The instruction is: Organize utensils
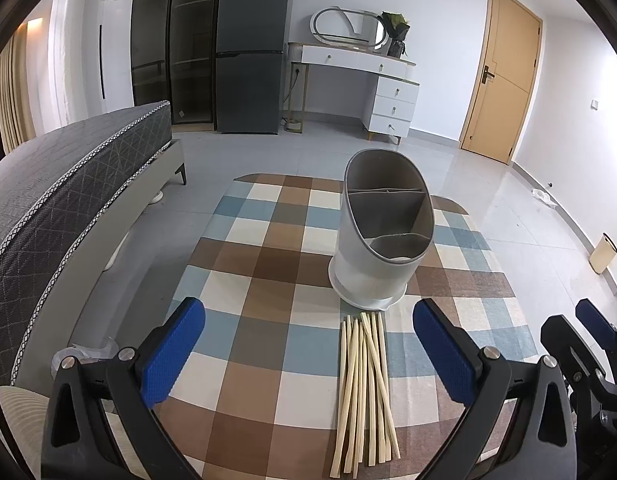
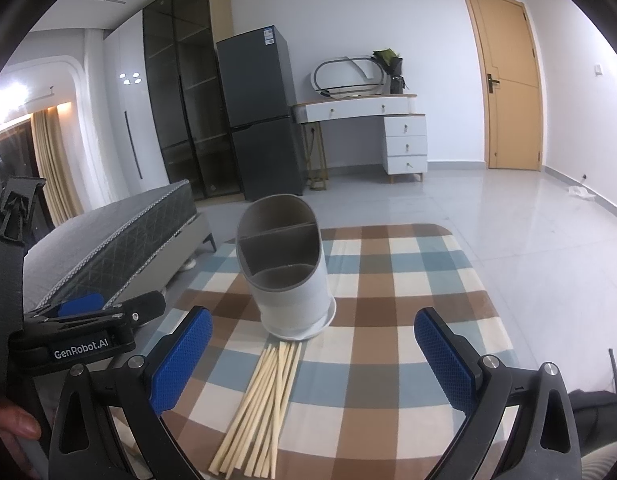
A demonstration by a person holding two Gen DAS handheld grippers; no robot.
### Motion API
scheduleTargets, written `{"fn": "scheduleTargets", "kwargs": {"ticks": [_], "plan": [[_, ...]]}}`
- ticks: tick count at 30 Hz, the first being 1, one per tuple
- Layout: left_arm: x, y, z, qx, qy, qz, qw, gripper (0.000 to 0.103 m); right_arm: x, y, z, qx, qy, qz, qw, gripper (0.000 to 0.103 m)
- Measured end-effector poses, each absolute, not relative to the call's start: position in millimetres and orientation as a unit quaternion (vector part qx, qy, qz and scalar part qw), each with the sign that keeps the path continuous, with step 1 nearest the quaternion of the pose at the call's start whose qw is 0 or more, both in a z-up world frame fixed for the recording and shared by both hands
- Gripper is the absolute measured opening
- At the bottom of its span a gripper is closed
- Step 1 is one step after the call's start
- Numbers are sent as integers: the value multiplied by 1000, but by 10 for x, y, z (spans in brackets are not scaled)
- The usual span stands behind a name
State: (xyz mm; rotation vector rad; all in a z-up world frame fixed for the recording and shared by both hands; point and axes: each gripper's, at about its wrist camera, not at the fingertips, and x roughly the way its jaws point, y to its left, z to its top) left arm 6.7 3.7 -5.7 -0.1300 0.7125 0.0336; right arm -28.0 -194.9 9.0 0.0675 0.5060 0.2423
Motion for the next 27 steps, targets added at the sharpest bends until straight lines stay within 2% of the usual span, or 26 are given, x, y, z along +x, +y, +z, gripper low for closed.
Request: {"fn": "scheduleTargets", "kwargs": {"ticks": [13, 16, 19, 21, 22, 23, 27], "plan": [[183, 60, -163, -71, 372, 21, 925, 101, -153, -1939, 0, 42, 282, 112, 952, 100], [266, 124, -222, -82, 386, 33, 918, 101, -59, -1934, -82, 46, 307, 110, 944, 97], [363, 223, -297, -99, 405, 47, 908, 101, 107, -1901, -234, 49, 354, 119, 926, 86], [438, 308, -363, -109, 422, 64, 898, 101, 201, -1864, -345, 46, 379, 123, 916, 84], [476, 364, -403, -119, 430, 72, 892, 101, 264, -1834, -416, 44, 393, 128, 909, 80], [505, 412, -434, -127, 438, 78, 886, 101, 333, -1799, -487, 41, 409, 134, 902, 72], [612, 588, -539, -163, 462, 99, 866, 101, 538, -1627, -703, 25, 447, 162, 879, 60]]}}
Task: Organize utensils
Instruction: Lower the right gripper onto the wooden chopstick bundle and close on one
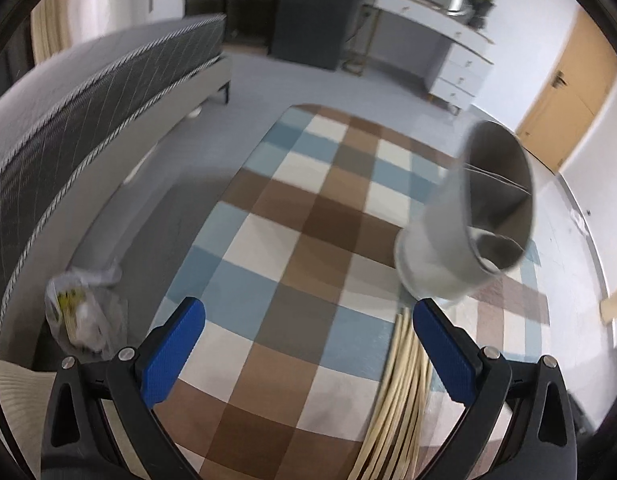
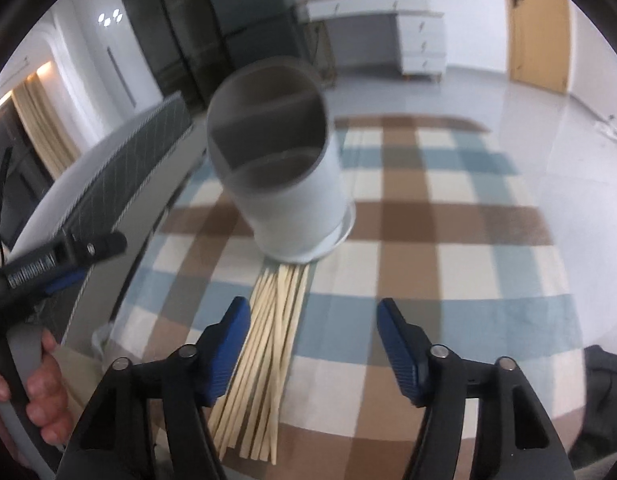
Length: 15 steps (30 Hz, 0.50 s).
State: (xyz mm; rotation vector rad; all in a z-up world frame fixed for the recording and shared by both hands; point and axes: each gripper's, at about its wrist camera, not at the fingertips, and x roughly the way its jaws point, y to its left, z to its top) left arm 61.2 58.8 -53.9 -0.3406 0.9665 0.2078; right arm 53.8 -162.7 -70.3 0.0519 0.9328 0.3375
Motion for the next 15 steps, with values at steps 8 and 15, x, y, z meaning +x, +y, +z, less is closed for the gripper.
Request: {"fn": "scheduleTargets", "kwargs": {"ticks": [8, 15], "plan": [[752, 749, -659, -197, 492, 116, 840, 101, 940, -1247, -1073, -17, 491, 191, 850, 38], [813, 859, -769, -217, 514, 123, 821, 101, 1166, -1089, -1332, -31, 508, 190, 840, 27]]}}
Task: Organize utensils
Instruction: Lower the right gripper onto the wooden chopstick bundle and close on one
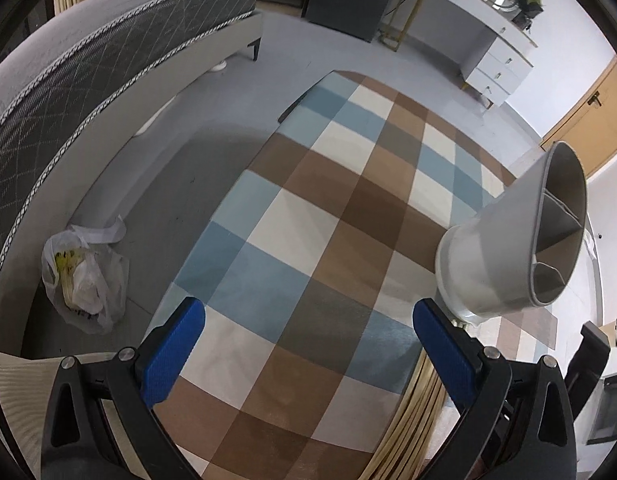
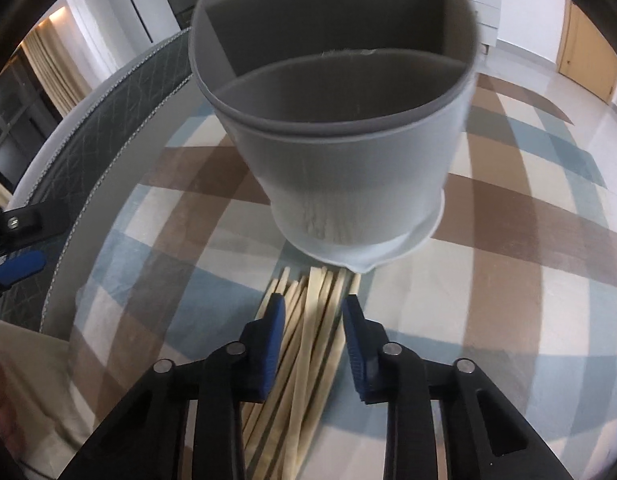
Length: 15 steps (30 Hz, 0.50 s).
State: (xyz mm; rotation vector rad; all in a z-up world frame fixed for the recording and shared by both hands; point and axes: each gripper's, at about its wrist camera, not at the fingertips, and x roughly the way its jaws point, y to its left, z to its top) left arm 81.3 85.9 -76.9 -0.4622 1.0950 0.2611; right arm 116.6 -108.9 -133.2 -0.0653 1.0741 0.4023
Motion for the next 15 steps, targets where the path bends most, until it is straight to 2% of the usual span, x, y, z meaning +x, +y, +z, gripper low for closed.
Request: {"fn": "scheduleTargets", "kwargs": {"ticks": [1, 7, 15], "plan": [[813, 872, -782, -219, 517, 125, 818, 101, 1178, -1082, -1345, -29, 508, 191, 839, 27], [829, 878, -786, -216, 515, 124, 820, 101, 1211, -1057, -1334, -39, 498, 183, 847, 6], [862, 692, -817, -171, 518, 81, 834, 101, 1123, -1412, -1058, 30, 470, 188, 862, 5]]}}
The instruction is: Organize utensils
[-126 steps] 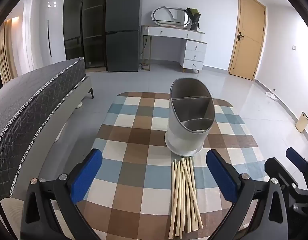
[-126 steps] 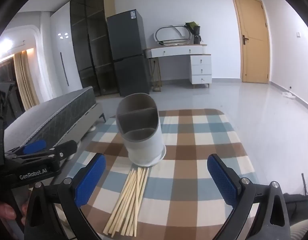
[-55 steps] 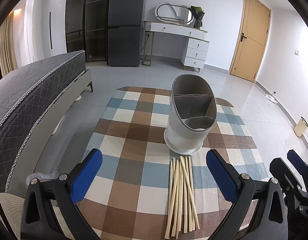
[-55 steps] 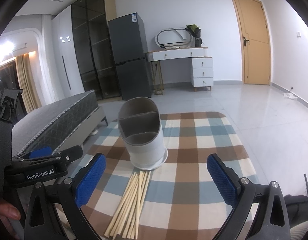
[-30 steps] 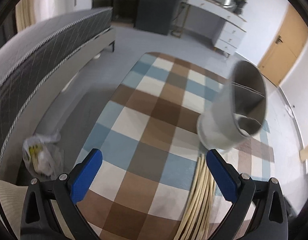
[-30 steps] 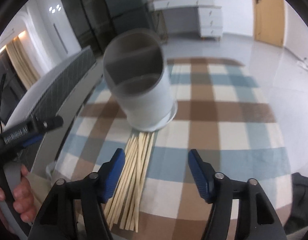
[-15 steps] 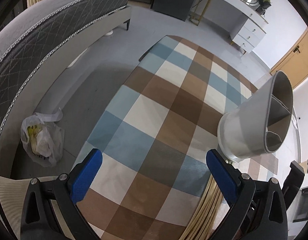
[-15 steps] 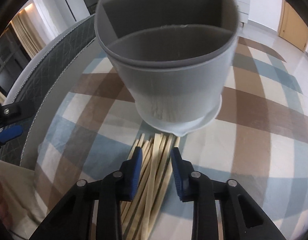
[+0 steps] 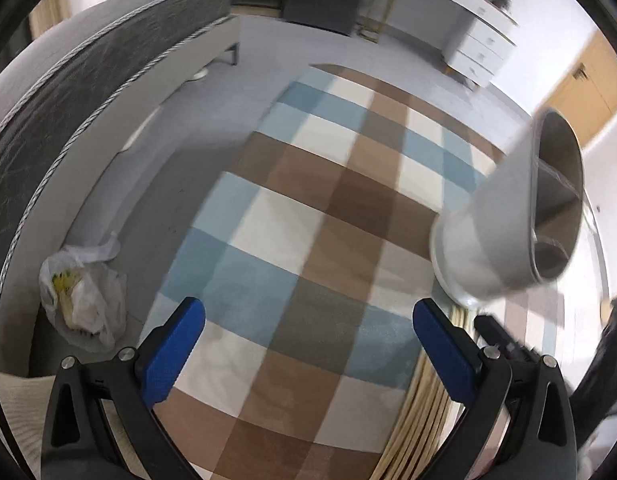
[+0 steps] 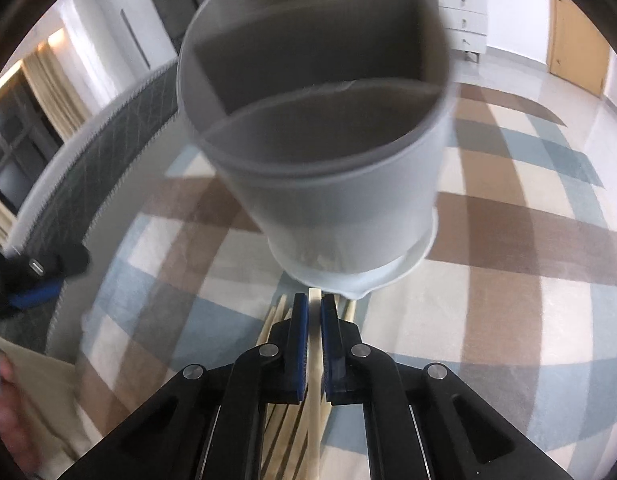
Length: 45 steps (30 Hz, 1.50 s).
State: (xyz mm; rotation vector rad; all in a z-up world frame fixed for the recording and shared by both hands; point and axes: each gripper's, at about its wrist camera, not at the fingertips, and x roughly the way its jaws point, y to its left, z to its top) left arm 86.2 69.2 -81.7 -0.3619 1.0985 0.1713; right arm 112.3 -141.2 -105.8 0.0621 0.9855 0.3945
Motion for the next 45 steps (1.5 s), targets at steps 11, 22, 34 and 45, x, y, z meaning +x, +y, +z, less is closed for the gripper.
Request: {"fn": "scheduleTargets", "kwargs": {"ticks": [11, 22, 34, 45], "plan": [[808, 42, -968, -86, 549, -35, 831, 93, 986, -2384, -828, 196, 450, 146, 859, 5], [952, -378, -1124, -16, 561, -58, 825, 61, 1011, -2636, -982, 283, 441, 118, 844, 5], [1047, -480, -1244, -5, 581, -73, 811, 1, 1077, -2674, -1044, 304, 443, 116, 836, 5], [845, -186, -913, -74, 535, -87, 837, 0, 1007, -2543, -884, 265, 427, 125, 855, 5]]}}
